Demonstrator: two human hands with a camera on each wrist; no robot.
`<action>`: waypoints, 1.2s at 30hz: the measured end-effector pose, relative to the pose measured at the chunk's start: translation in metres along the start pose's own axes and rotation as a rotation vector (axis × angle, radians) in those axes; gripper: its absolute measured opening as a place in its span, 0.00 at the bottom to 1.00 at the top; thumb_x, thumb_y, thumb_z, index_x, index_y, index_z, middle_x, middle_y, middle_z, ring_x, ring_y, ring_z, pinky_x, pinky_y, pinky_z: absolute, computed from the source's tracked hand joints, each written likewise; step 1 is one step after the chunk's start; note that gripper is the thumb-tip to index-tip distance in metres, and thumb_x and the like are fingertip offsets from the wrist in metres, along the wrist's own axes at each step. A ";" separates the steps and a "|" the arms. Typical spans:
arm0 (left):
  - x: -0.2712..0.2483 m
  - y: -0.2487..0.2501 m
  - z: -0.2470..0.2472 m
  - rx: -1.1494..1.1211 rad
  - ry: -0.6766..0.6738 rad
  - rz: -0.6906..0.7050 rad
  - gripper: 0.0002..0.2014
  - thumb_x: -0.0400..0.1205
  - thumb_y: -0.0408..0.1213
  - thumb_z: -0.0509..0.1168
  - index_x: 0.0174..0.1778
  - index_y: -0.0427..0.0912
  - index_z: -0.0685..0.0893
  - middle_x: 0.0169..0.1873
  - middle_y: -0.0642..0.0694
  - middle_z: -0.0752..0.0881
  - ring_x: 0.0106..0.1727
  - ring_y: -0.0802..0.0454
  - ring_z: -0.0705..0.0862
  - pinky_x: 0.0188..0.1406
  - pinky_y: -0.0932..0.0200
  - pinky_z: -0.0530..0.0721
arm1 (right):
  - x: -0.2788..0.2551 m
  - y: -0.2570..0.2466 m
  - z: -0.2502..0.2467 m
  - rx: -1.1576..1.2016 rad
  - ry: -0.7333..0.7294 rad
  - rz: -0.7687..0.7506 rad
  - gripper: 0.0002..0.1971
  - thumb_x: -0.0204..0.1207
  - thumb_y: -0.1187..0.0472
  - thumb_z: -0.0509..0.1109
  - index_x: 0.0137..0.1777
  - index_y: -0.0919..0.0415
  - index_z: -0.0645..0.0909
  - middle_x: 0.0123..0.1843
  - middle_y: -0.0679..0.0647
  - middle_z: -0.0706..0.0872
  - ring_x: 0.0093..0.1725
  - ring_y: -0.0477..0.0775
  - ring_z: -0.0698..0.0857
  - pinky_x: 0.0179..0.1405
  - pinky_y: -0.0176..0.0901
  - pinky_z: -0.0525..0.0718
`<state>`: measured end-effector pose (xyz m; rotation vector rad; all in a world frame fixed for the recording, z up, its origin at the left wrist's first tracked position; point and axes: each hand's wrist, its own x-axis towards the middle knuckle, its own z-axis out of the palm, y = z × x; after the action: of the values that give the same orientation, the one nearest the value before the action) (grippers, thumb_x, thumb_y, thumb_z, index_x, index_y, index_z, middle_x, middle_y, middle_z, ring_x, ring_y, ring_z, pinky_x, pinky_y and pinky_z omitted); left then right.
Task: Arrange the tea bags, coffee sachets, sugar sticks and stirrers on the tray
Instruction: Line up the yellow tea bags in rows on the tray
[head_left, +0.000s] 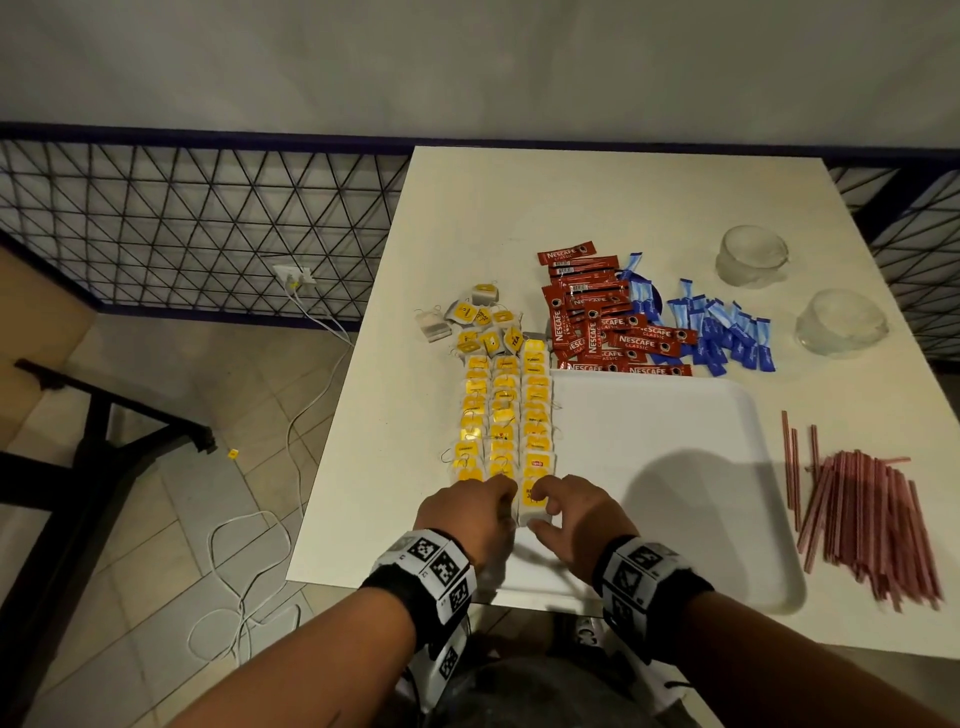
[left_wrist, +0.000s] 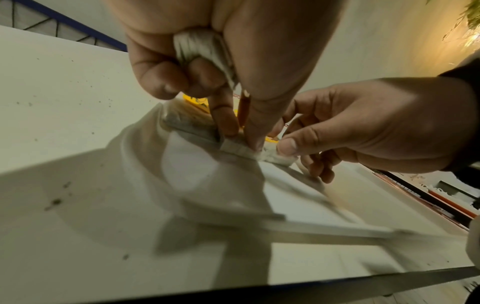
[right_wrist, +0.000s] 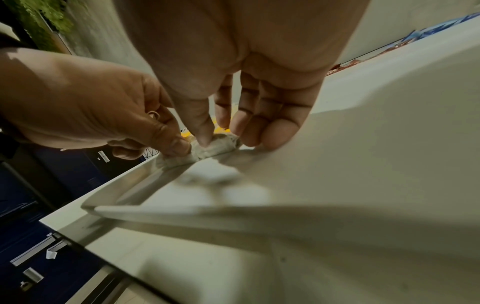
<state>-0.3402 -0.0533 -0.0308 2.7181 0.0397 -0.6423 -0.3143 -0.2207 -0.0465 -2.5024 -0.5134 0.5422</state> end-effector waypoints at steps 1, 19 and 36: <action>0.000 0.000 0.001 0.006 0.005 0.002 0.15 0.80 0.48 0.61 0.63 0.57 0.74 0.54 0.49 0.85 0.54 0.43 0.84 0.53 0.51 0.83 | 0.000 0.000 0.000 -0.003 -0.002 0.004 0.16 0.77 0.52 0.69 0.63 0.53 0.79 0.46 0.47 0.76 0.48 0.51 0.78 0.52 0.38 0.75; 0.000 -0.014 -0.053 -1.649 -0.081 -0.328 0.39 0.79 0.71 0.39 0.57 0.38 0.75 0.39 0.39 0.83 0.30 0.43 0.80 0.21 0.61 0.74 | 0.023 -0.065 -0.051 0.318 -0.016 -0.023 0.05 0.76 0.48 0.72 0.44 0.47 0.82 0.40 0.41 0.84 0.41 0.35 0.80 0.41 0.31 0.74; -0.008 -0.038 -0.042 -0.857 0.084 0.143 0.04 0.78 0.42 0.72 0.42 0.46 0.90 0.34 0.55 0.87 0.38 0.65 0.81 0.44 0.68 0.77 | 0.034 -0.082 -0.069 0.300 -0.044 -0.106 0.08 0.73 0.55 0.76 0.35 0.46 0.82 0.42 0.44 0.82 0.38 0.39 0.76 0.40 0.34 0.72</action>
<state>-0.3331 -0.0036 -0.0049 1.8940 0.1114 -0.3481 -0.2728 -0.1689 0.0441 -2.1708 -0.5356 0.5867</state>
